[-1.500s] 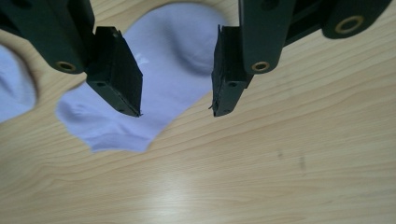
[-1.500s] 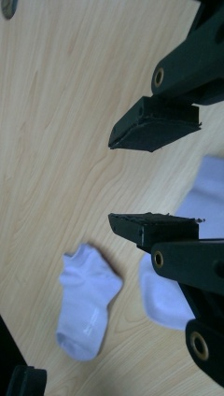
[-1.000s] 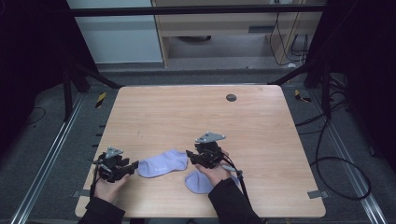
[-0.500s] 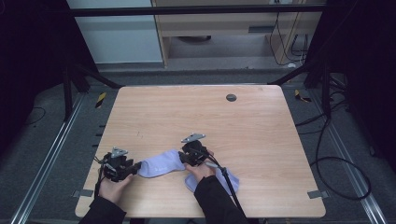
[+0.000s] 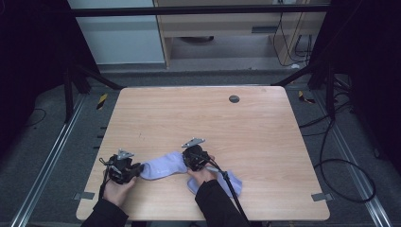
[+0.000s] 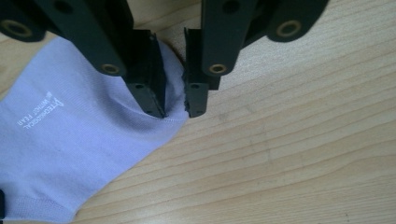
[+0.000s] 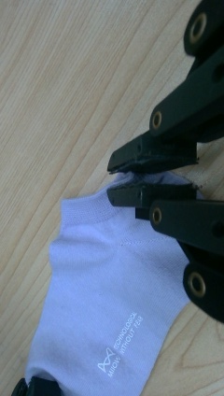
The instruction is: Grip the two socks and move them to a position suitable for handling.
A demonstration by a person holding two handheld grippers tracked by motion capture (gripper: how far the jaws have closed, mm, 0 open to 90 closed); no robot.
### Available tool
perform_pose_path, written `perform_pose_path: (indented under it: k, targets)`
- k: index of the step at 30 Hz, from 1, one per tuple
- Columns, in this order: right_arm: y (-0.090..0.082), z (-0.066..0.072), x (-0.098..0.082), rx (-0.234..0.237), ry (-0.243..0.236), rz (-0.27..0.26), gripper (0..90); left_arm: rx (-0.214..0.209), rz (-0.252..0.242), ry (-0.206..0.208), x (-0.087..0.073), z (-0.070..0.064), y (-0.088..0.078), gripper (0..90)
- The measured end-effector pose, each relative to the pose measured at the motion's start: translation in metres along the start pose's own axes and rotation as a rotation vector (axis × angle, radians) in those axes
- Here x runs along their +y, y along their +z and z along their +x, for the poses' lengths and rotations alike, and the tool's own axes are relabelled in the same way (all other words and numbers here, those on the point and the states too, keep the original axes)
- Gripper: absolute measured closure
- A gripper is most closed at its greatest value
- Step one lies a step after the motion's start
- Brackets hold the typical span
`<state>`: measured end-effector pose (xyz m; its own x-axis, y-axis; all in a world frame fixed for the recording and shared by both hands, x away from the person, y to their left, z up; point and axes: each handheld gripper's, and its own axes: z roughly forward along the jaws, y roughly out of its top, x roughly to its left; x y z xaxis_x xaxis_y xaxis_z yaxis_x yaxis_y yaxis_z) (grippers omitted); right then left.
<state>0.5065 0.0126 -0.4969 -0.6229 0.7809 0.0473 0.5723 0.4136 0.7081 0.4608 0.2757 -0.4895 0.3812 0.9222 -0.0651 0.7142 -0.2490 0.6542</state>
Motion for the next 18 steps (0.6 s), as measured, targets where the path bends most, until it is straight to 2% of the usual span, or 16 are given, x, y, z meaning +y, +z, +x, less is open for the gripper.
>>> perform_pose_path:
  k: [3,8,13,18]
  targets:
    - [-0.001,0.001,0.000,0.013,0.014,0.003,86.4,-0.008,0.000,0.004,0.001,-0.001,0.000,86.1]
    - [-0.007,0.000,0.001,0.037,0.030,-0.016,86.8,-0.029,-0.025,-0.002,0.002,-0.001,-0.005,87.3]
    - [-0.021,-0.001,0.003,0.066,0.037,-0.048,86.9,-0.075,-0.071,-0.009,0.005,-0.003,-0.016,87.5]
    - [-0.039,-0.001,0.007,0.080,0.024,-0.079,86.9,-0.108,-0.109,0.002,0.011,-0.010,-0.027,87.6]
